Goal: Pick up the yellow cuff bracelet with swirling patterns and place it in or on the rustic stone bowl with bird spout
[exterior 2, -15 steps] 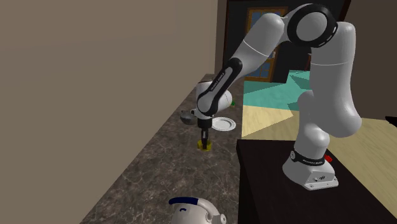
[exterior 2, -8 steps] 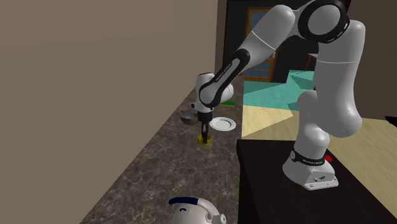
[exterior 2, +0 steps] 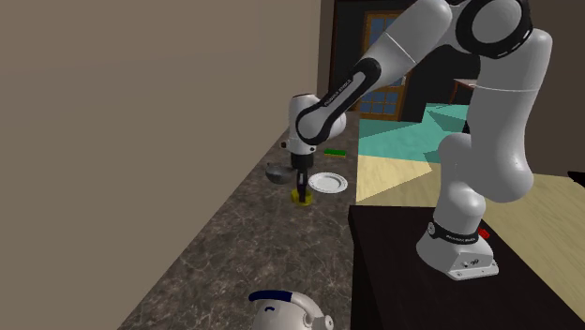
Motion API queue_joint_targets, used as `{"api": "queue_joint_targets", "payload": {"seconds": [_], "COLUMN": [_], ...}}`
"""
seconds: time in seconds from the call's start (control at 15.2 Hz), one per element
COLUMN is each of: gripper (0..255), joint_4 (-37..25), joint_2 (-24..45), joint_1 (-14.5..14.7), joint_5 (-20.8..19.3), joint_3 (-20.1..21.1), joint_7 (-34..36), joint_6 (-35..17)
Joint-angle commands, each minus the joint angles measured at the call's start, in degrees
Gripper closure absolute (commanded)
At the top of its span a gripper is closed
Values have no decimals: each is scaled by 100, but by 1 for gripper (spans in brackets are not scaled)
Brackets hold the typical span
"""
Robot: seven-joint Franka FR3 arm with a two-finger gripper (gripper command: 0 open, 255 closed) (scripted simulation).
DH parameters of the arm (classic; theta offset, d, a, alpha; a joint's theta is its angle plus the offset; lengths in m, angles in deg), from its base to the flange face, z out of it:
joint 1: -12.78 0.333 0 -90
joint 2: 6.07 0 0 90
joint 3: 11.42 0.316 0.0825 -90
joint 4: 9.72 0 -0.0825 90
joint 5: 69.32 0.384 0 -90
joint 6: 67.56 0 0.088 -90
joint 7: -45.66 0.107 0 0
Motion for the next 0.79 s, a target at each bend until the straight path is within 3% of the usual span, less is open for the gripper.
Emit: {"api": "queue_joint_targets", "payload": {"seconds": [0.0,0.73], "gripper": [255,255], "joint_4": [-163,-2314], "joint_2": [83,1641], "joint_1": [-72,-996], "joint_5": [-2,444], "joint_3": [-64,-449], "joint_7": [-118,-1477], "joint_6": [112,1101]}}
